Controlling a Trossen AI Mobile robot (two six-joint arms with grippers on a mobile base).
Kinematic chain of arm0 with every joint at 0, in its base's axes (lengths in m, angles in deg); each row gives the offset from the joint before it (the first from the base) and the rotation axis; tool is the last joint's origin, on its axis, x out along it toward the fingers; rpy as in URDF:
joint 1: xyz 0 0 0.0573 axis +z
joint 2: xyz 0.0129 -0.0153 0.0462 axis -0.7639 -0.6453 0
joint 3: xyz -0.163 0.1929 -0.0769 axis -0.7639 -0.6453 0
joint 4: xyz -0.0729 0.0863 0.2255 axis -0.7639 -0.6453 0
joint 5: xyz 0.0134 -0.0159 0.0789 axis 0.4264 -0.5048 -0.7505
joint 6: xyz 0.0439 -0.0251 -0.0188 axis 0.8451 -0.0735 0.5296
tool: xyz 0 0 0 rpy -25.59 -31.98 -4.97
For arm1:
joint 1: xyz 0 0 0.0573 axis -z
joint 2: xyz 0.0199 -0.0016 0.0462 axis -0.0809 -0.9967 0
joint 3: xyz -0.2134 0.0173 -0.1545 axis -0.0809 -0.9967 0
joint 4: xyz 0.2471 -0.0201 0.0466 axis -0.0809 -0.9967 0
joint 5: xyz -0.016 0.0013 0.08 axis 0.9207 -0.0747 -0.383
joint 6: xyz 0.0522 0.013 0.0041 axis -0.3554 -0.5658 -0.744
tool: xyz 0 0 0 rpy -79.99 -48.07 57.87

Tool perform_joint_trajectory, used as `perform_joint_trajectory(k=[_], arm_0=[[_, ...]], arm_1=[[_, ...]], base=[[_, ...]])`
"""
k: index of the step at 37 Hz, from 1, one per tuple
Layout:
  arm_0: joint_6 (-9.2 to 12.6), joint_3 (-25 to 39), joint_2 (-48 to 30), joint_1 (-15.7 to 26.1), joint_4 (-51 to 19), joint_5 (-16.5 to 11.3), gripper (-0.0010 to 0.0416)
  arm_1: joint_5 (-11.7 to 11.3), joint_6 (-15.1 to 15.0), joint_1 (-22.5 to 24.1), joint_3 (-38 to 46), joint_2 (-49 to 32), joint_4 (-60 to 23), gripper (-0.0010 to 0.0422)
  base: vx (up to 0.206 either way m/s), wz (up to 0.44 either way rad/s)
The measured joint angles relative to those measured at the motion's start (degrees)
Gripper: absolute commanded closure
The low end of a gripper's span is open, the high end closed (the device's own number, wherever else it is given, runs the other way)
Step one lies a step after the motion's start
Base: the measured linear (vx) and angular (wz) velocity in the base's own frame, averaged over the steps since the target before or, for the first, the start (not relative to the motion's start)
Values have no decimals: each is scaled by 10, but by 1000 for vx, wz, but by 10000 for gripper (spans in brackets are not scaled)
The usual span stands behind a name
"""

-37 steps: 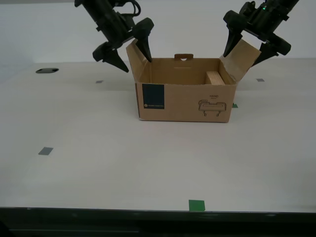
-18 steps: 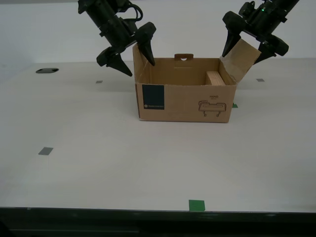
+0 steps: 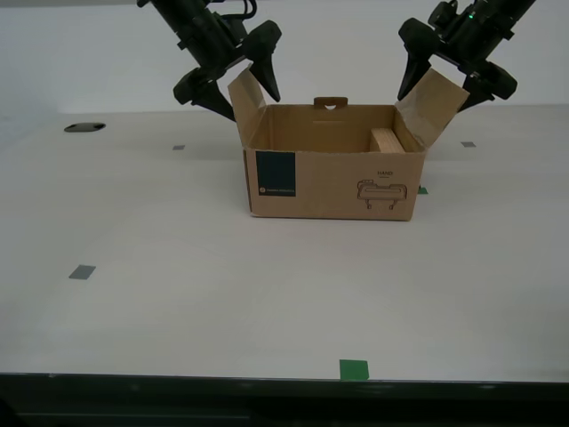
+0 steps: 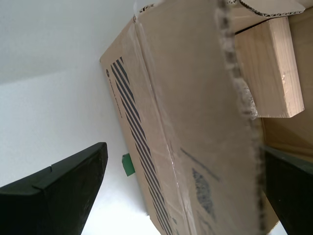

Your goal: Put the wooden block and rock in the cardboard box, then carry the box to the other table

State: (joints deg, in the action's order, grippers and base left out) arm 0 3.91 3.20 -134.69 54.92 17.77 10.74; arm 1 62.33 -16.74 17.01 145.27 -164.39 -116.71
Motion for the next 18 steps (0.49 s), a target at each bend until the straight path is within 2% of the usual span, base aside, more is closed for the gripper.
perform_joint_trajectory(k=[12, 18], arm_0=[[0, 0, 0, 11, -2, 1, 13], [0, 0, 0, 21, 0, 5, 30]], arm_1=[[0, -2, 1, 0, 0, 0, 14], [-1, -2, 1, 0, 0, 0, 14]], base=[[0, 0], [0, 0]])
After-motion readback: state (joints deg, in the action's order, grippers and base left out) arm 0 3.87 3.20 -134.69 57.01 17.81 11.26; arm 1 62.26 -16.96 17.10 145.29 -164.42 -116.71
